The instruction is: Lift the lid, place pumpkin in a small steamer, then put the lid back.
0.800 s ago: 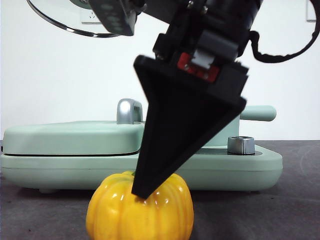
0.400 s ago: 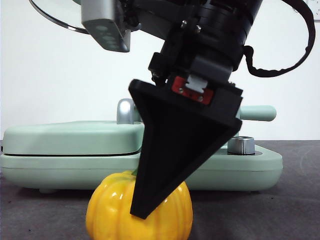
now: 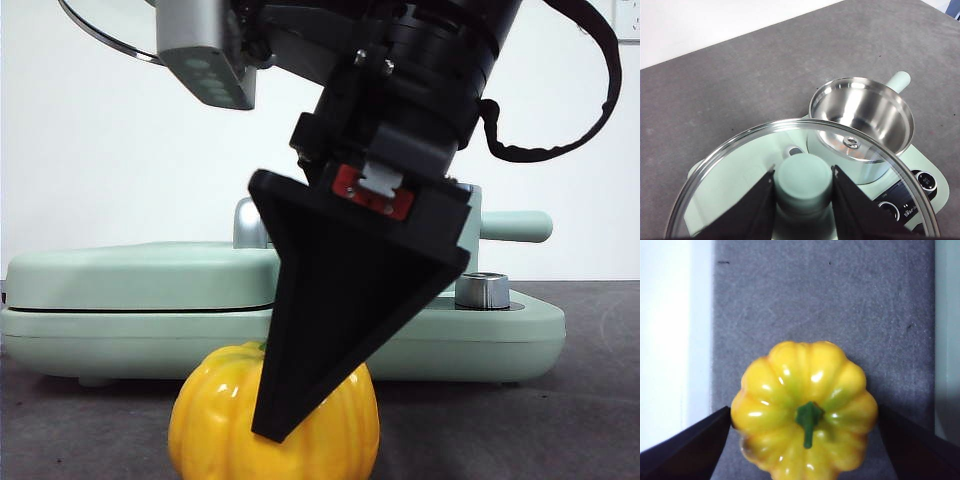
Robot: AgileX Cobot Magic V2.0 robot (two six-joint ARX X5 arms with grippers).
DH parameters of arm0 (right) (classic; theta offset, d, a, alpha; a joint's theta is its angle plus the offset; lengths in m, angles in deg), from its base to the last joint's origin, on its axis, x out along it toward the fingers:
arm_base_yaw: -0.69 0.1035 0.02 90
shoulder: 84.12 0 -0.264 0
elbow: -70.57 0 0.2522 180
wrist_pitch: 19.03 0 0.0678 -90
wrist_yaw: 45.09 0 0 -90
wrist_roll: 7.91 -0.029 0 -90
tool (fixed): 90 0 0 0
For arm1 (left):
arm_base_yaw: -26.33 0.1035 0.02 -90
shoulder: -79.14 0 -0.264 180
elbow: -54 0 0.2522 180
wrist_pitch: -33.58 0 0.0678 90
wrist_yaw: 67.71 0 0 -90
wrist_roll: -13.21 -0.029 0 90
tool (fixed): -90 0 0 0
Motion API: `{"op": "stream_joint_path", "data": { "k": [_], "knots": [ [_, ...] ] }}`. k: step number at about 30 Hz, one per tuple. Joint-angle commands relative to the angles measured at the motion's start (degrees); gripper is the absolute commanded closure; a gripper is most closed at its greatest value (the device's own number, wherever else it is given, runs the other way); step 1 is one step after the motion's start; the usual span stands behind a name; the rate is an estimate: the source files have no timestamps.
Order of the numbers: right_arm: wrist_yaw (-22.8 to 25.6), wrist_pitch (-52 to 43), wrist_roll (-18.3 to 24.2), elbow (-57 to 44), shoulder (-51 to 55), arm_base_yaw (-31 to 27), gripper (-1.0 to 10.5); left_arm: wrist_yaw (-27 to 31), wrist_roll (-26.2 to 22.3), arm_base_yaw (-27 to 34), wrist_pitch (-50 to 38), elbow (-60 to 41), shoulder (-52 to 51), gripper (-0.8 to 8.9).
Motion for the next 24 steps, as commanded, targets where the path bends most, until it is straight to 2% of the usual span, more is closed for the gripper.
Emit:
{"op": "stream_joint_path", "data": {
  "k": [1,4,7,11,17,24],
  "knots": [
    [-1.11,-0.11,0.15,0.87,-1.99,0.68,5.0,0.02,0.46,-0.15,-1.92,1.40,-0.22,8.04],
    [-1.22,0.04,-0.33,0.87,-2.10,0.70,5.1,0.02,0.46,-0.15,-1.90,1.40,-0.22,8.04],
    [-1.25,0.11,-0.66,0.87,-2.05,1.05,5.8,0.02,0.46,-0.15,-1.92,1.40,-0.22,8.04],
    [-1.20,1.49,-0.92,1.14,-1.79,1.05,5.8,0.02,0.46,-0.15,-1.90,1.40,-0.22,8.04],
    [-1.09,9.60,-2.03,4.57,0.11,0.94,5.8,0.02,0.46,-0.13,-1.95,1.40,-0.22,8.04],
    [-1.14,16.79,-5.77,10.16,5.01,0.46,5.8,0.02,0.46,-0.13,-1.95,1.40,-0.22,8.04]
  ]
}}
